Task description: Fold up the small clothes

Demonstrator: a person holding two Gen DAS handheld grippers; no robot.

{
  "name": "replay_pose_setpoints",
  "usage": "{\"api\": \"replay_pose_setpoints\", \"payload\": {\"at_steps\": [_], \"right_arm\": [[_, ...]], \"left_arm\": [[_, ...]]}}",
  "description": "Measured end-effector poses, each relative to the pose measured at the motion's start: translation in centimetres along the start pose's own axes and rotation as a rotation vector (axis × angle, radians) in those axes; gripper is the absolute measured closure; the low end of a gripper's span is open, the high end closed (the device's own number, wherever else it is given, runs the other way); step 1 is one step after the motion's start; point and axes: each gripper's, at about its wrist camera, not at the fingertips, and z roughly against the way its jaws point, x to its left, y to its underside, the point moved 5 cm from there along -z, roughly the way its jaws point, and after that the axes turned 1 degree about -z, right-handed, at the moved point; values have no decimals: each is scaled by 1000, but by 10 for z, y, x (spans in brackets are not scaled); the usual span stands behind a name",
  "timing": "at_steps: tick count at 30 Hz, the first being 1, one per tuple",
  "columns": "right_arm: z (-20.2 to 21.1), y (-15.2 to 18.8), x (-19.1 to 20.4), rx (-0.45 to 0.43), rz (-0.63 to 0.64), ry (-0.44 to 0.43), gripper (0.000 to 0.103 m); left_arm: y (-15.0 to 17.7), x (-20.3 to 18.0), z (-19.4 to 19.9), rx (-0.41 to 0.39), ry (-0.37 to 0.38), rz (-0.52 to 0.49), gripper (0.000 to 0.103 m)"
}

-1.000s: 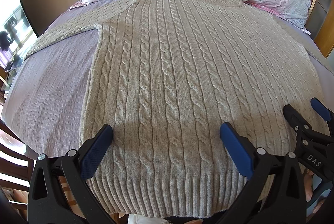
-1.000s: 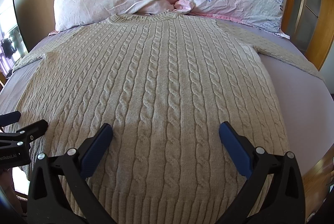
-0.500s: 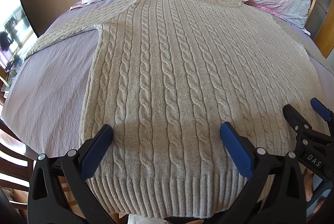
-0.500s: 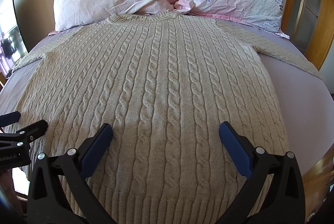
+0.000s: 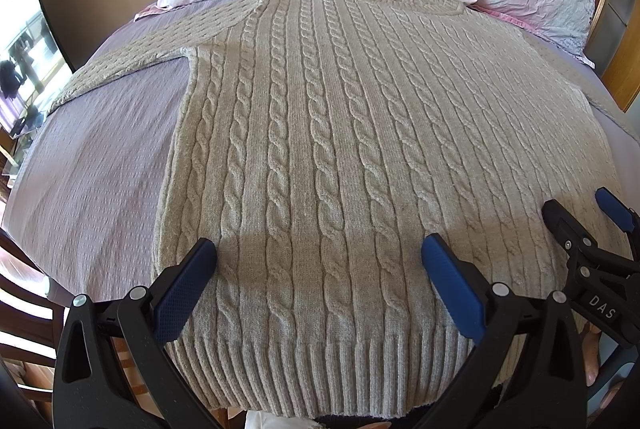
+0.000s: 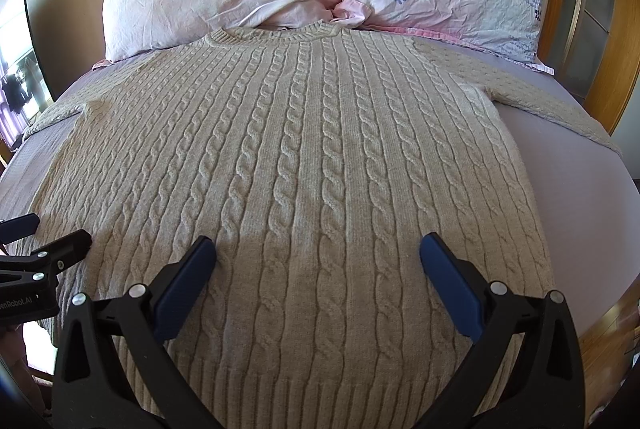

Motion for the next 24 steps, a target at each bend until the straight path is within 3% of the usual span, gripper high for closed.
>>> {"api": "replay_pose_setpoints", "payload": {"at_steps": [24], "right_arm": [[2,-7,-3,-26,15,-10,2]], "left_arm": [[0,0,1,-3,0,1,1]]}}
